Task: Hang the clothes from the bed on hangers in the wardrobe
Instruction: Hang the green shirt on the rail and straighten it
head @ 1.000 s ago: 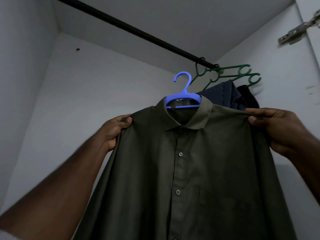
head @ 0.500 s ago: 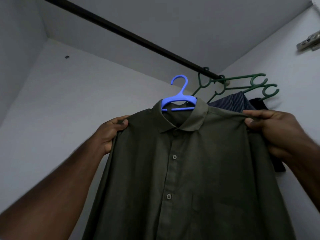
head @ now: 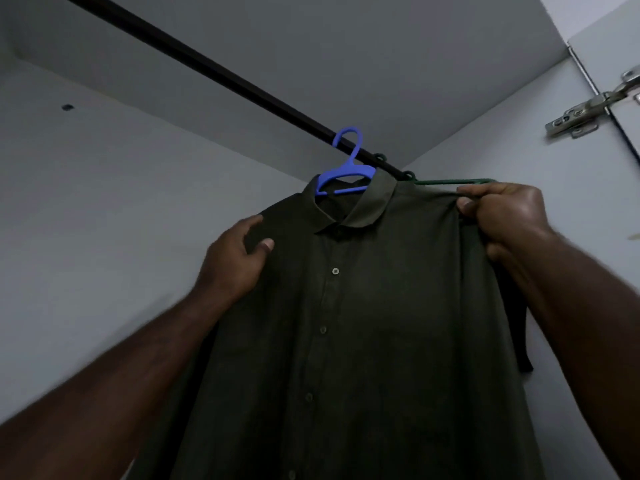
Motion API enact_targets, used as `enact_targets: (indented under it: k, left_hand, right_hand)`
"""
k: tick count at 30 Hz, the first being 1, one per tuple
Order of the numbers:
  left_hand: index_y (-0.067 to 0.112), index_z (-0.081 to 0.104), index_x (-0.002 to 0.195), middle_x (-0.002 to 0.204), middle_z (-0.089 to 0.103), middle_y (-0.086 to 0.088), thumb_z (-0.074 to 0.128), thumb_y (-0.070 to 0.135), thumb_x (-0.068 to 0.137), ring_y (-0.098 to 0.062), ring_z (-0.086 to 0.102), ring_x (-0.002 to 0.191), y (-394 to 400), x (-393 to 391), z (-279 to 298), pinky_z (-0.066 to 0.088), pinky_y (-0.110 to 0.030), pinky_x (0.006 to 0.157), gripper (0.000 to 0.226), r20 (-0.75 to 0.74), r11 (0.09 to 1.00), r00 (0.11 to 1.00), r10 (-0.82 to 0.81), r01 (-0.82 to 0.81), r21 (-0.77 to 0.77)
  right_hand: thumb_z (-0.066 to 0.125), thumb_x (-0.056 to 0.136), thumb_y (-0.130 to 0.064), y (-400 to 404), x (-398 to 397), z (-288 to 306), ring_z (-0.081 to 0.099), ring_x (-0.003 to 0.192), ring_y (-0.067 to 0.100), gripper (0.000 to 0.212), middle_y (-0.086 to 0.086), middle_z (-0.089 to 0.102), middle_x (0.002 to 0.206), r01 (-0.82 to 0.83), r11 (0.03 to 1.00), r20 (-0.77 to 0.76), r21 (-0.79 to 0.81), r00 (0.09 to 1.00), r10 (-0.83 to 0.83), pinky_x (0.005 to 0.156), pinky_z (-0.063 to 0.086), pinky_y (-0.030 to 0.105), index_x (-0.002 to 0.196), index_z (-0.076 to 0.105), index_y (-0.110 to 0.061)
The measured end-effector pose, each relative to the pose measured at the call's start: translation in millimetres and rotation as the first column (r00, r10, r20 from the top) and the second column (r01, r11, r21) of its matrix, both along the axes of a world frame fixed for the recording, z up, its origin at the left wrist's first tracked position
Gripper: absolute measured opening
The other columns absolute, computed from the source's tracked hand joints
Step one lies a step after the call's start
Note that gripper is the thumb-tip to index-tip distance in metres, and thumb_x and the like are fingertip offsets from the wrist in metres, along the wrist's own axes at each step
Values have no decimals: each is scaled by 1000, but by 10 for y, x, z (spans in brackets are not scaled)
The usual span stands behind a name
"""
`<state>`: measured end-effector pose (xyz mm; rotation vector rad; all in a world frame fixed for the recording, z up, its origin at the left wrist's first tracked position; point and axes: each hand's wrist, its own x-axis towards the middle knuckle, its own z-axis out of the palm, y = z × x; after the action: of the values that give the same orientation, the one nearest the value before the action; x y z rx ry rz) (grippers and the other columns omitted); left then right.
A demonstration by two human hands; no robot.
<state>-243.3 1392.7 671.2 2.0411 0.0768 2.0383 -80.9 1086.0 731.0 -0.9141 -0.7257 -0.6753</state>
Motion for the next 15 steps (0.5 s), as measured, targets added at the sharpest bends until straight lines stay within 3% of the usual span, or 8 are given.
enact_targets:
  k: [6,9,11,15]
  left_hand:
    - [33,51,143,139,58,3,63,36,96,-7,52,116,-244,188,-89,37,-21,97,49,-135,994,986,-97,102,30]
    - [34,52,142,117,59,9,63,38,96,2,53,92,-341,225,-93,45,-17,87,47,-194,991,973,-122,132,37]
    - [34,53,141,109,56,12,63,37,96,4,52,82,-397,240,-110,41,-9,77,46,-216,989,967,-133,143,32]
    - [37,51,141,103,55,9,62,41,96,-6,51,91,-446,241,-206,44,-20,76,47,-285,991,950,-125,133,9]
  right_hand:
    - [80,76,-5,-77,-63,245,74,80,15,15,1,76,85,83,996,-47,21,996,-81,79,61,28,84,80,-18]
    - [82,74,-10,-97,-152,363,74,78,15,14,-3,77,86,115,993,-45,-2,992,-115,76,61,27,86,80,-18]
    - [76,80,-7,-67,-280,392,72,80,11,13,-3,74,93,112,993,-47,-36,992,-114,71,61,23,93,77,-12]
    - [67,76,-18,22,-395,399,72,95,28,25,11,74,104,180,975,-15,-132,983,-184,83,61,44,99,72,-11]
